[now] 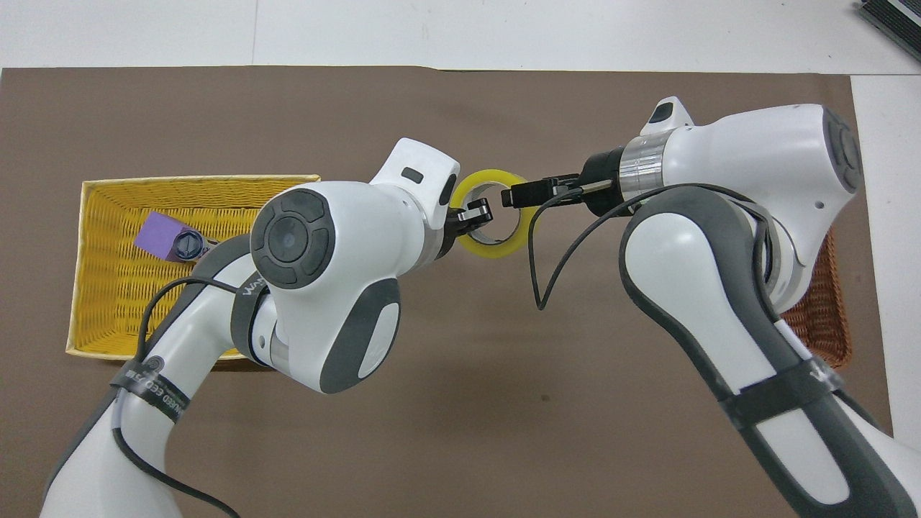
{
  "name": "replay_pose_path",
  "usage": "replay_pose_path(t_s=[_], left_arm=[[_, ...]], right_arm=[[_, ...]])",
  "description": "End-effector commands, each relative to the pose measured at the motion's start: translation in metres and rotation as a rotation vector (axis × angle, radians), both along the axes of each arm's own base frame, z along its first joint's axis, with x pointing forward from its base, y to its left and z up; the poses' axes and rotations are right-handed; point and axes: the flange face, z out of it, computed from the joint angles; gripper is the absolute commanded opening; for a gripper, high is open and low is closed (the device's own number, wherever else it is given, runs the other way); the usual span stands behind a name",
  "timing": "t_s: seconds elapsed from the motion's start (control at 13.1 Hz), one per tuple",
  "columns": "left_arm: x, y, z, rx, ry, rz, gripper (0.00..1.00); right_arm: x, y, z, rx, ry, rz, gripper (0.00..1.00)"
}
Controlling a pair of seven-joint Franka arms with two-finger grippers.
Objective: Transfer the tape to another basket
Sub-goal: 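Carry the tape toward the right gripper while the right gripper grasps it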
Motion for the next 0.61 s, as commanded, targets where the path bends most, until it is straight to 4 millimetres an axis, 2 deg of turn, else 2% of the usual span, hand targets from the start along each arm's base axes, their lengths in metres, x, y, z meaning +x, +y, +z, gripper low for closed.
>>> replay_pose_path(t_s=[0.0,0.08,0.15,0.23,0.54], left_arm=[[0.0018,-0.0176,0.0101,-0.059,-0.021,0.034,0.00],[0.0024,-0.0176,0.0113,-0.064,-0.027,0.039,0.00],[0.0024,-0.0176,0.0113,-0.063,-0.028,0.039,0.00],[0.0031,-0.0168,0.0113,-0.063,-0.028,0.040,0.00],[0.0030,-0.0168,0.0131,-0.063,-0.034,0.034,0.00]], right_arm=[[0.0055,0.0134,-0.0037,-0.010,-0.034,-0.076,0.84],[0.0075,0.0144,-0.0016,0.006,-0.019,-0.151,0.40],[0.0083,0.0148,-0.0016,0.015,0.001,-0.194,0.07],[0.0087,0.0140,-0.0027,0.016,0.008,-0.201,0.00],[0.0083,0.0136,-0.0036,0.017,0.018,-0.201,0.00]])
